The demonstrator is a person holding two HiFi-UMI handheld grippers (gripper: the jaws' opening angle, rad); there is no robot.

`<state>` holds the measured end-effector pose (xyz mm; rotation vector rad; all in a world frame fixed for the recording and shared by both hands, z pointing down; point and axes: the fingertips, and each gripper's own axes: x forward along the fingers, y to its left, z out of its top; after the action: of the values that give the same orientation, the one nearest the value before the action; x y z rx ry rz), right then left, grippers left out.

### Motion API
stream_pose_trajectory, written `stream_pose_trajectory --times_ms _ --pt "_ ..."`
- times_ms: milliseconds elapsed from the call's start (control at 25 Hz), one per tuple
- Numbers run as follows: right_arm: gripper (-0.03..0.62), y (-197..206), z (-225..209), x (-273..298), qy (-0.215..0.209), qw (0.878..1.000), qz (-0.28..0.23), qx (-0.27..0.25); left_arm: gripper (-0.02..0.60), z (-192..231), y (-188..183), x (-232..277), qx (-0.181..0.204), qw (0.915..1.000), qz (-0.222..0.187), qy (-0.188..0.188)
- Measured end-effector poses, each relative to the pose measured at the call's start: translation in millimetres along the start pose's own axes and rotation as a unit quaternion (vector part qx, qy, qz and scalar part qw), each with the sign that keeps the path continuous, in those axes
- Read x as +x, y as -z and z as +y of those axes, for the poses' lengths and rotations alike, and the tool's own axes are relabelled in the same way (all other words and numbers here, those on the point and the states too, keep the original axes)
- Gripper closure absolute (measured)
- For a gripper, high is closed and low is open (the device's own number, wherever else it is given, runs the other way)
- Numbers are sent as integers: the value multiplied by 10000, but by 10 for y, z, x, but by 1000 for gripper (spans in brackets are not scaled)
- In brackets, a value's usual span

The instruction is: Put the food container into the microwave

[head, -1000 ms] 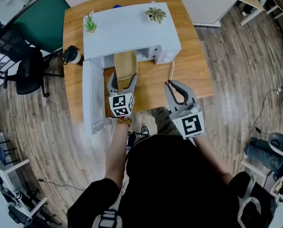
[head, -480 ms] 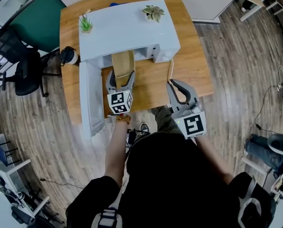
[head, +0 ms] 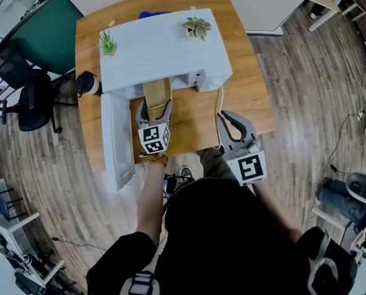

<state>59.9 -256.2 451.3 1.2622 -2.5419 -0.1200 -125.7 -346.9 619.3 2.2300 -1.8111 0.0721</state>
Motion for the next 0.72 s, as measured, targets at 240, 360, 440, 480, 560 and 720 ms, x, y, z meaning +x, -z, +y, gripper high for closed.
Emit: stream_pose_trajectory --times_ms 240,360,440,480,560,720 --pt "569 39 -78 70 -3 10000 46 6 143 72 131 89 -68 9998 148 -102" --pt "569 49 -134 102 33 10000 65 26 143 90 190 132 -93 9997 211 -112" --pt "569 64 -162 128 33 10000 73 8 143 110 221 156 -110 9996 232 -131" --pt "569 75 -175 140 27 10000 77 3 143 117 235 167 -117 9995 240 -141" --pt "569 98 -199 165 18 10000 91 18 143 127 263 191 -122 9994 263 -165" --pt "569 104 -244 200 46 9999 76 88 143 141 308 270 -103 9993 328 -175"
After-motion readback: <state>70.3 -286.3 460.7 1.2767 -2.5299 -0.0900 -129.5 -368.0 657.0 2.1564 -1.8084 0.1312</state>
